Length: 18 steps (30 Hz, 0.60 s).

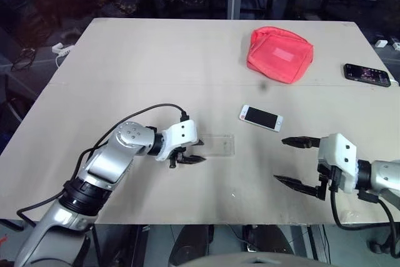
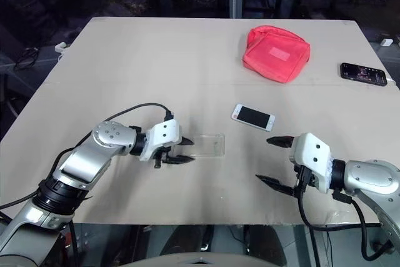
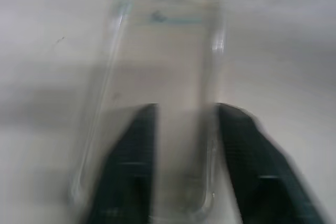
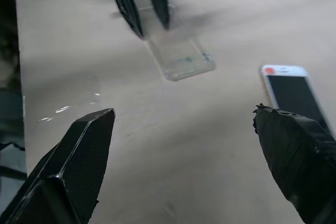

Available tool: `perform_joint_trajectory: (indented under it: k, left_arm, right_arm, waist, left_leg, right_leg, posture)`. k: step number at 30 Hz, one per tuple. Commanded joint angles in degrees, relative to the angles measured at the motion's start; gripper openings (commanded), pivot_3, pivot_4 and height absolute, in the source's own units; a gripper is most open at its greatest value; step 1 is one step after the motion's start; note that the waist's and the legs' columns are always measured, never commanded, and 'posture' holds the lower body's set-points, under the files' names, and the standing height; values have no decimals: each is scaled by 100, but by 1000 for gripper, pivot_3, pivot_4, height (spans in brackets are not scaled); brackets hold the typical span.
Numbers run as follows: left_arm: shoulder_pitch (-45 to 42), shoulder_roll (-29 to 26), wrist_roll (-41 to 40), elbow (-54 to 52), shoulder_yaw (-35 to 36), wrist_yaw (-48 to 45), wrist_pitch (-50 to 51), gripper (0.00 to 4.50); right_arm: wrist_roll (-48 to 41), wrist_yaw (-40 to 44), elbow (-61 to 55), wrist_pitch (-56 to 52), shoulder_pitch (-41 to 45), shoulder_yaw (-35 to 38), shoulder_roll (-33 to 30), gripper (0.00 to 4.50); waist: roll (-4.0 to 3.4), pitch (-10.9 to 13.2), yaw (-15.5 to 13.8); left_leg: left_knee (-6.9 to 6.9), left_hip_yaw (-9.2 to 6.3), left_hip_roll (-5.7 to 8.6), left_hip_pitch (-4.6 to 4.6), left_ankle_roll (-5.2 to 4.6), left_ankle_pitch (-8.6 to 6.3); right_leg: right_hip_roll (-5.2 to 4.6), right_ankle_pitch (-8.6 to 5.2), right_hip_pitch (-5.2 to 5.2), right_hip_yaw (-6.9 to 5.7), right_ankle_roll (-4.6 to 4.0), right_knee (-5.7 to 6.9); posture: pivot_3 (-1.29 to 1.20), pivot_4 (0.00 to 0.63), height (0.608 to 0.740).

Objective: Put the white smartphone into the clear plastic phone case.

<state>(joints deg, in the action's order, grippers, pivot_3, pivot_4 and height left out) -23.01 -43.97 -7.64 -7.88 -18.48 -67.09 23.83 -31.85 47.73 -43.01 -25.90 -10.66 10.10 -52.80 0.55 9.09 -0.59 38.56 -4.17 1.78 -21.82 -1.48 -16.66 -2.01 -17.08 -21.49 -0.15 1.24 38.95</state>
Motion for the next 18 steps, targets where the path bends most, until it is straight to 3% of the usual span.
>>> perform_joint_trajectory:
  k: [1, 18]
  left_arm:
    - [-71, 155, 159, 268, -221, -41, -148, 73]
    - [-1097, 1041, 385, 902, -841, -578, -607, 73]
  right_arm:
    - [95, -147, -290, 55, -112, 206, 95, 4500]
    - [419, -506, -253, -41, -165, 236, 326, 4500]
  waist:
    - [-6, -4, -25]
    - [-13, -10, 22]
  left_leg:
    - [0, 0, 0, 1, 0, 0]
    - [10, -6, 2, -11, 8, 5]
  right_leg:
    - [0, 0, 0, 0, 0, 1]
    - [5, 1, -3, -5, 1, 3]
  posture:
    - [0, 150, 740]
    - [0, 150, 740]
